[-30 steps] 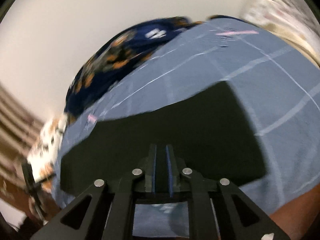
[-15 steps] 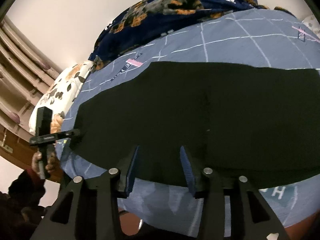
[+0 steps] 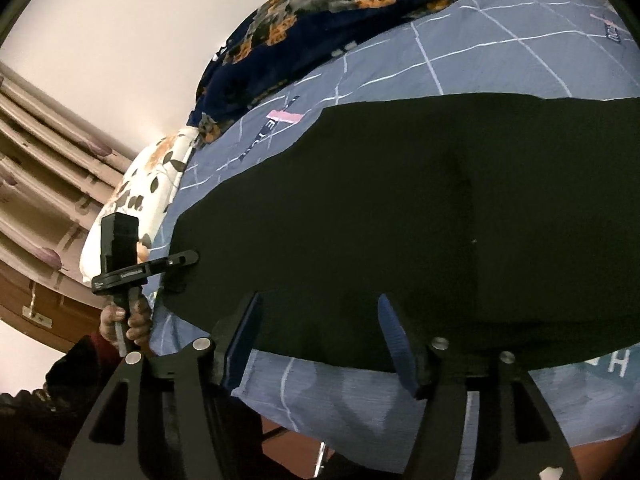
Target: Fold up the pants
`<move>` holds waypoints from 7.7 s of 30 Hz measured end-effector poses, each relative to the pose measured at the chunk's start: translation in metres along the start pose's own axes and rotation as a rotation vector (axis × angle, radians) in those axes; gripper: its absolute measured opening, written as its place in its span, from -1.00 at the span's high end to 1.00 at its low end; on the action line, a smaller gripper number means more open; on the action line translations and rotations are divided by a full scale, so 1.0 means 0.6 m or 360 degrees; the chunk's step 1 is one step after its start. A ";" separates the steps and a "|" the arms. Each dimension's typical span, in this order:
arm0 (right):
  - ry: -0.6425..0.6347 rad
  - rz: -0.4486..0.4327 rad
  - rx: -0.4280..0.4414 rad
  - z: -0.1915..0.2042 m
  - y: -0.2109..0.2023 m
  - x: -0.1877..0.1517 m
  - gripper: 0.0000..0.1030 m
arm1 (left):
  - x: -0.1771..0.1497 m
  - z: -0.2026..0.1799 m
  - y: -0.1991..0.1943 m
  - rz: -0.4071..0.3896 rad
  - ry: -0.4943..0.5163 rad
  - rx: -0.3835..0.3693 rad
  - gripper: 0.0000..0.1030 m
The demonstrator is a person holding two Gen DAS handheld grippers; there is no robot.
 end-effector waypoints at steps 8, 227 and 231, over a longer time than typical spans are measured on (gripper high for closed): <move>0.0081 -0.0013 0.0233 0.026 0.017 0.018 -0.21 | 0.035 -0.098 -0.045 -0.0183 -0.0098 -0.0159 0.62; 0.0742 0.0106 0.0174 -0.115 -0.029 0.045 0.27 | -0.032 -0.052 0.025 -0.0287 -0.0330 0.0142 -0.33; 0.0673 0.0117 0.0179 -0.103 -0.023 0.048 0.56 | -0.032 -0.048 0.026 -0.0274 -0.0346 0.0146 -0.33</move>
Point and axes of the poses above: each gripper's, at about its wrist camera, not at the fingertips, and y roughly the way its jaws point, z to its left, x to its top, the point moved 4 cm from there along y, roughly the way its jaws point, and after that the axes turned 10 degrees about -z, right-handed, at the moved point
